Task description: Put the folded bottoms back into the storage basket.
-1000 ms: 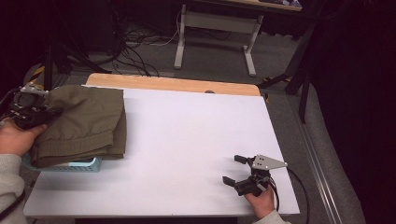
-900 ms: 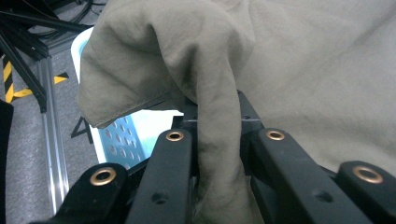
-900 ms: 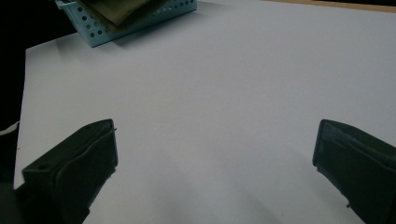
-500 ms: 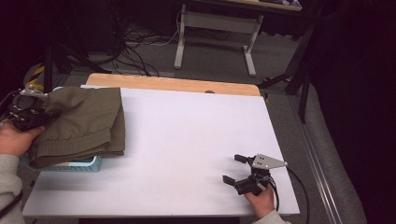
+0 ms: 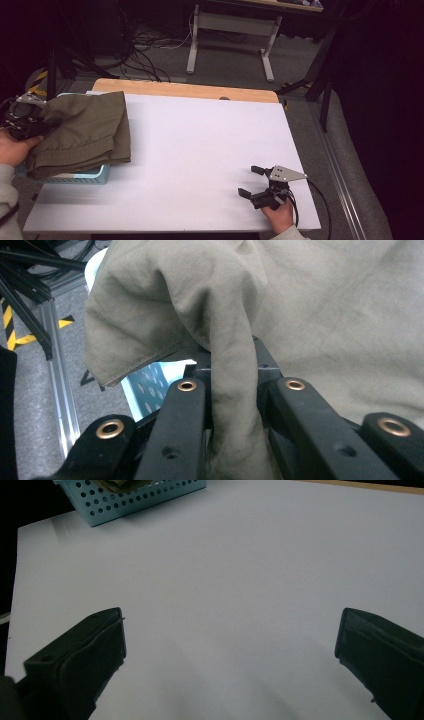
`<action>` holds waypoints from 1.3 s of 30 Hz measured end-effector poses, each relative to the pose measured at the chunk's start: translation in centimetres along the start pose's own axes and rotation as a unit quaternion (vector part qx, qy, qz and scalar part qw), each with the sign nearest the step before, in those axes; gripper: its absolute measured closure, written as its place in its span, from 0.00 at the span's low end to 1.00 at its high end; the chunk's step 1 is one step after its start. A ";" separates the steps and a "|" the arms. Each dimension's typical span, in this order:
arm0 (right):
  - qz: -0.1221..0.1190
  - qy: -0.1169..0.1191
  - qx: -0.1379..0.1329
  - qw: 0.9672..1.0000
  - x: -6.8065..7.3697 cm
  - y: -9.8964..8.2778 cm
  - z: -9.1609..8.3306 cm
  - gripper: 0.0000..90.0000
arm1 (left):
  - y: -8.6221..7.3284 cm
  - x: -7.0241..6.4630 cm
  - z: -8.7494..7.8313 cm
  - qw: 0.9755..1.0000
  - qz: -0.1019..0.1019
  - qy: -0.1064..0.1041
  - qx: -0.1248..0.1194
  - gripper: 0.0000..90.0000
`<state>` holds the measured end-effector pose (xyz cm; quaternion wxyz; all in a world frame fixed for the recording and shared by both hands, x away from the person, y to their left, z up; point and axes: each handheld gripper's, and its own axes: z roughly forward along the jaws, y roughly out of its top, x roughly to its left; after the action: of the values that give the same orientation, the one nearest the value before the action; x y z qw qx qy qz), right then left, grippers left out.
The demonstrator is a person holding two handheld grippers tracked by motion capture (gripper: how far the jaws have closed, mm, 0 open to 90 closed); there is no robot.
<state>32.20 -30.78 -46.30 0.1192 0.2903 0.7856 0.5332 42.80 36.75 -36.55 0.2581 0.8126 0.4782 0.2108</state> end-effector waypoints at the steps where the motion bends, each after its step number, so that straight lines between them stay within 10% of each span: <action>1: 0.000 0.000 0.000 1.000 0.0 0.0 0.0 0.00 | 0.0 0.0 0.0 1.000 0.000 0.000 0.000 0.90; 22: -0.007 -0.007 0.003 1.000 0.2 0.0 0.0 0.00 | -0.2 0.6 -0.1 0.999 0.043 0.014 0.008 0.90; 39: -0.007 -0.007 0.003 1.000 0.2 0.0 0.1 0.00 | -0.8 0.7 1.4 0.999 0.029 0.008 0.011 0.89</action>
<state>32.03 -30.62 -46.33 0.1275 0.2884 0.7886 0.5280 43.41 37.37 -38.09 0.2394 0.8272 0.4586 0.2193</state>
